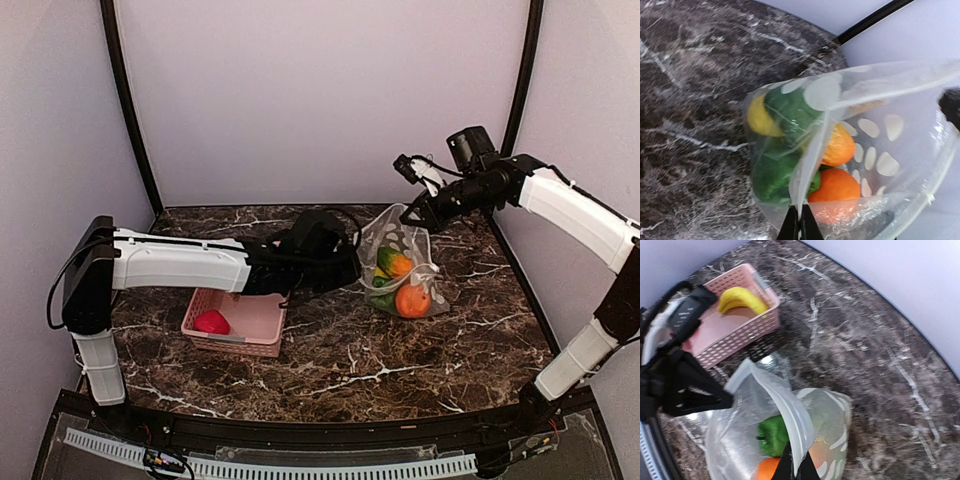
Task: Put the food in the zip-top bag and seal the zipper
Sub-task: Adjust the zipper food storage bag at the center of the board.
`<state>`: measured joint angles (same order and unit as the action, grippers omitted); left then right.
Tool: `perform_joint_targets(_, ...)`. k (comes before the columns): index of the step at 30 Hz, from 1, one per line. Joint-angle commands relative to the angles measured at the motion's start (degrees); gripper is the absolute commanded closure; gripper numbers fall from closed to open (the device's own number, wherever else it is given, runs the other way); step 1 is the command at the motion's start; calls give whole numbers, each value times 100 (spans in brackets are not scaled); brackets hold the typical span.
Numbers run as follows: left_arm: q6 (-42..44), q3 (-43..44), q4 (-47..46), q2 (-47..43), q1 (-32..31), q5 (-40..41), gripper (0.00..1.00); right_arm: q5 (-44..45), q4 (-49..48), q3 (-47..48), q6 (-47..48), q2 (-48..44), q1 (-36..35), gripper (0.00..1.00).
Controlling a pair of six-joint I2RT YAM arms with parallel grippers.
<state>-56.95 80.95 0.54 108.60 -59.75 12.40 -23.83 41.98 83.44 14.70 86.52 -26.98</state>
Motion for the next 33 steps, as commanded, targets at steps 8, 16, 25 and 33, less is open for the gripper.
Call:
perform_joint_targets(8, 306, 232, -555, -392, -62, -83, 99, 1323, 226, 461, 582, -107, 1, 100)
perform_joint_targets(16, 189, 29, -784, -259, -63, -506, 98, 461, 239, -459, 536, 91, -371, 100)
perform_joint_targets(25, 705, -1156, -990, -1429, -315, -466, 66, 587, 102, -328, 590, -345, -378, 100)
perform_joint_targets(33, 1548, -1707, 2346, -2846, -626, 831, 41, -125, -188, -913, 658, -386, -368, 100)
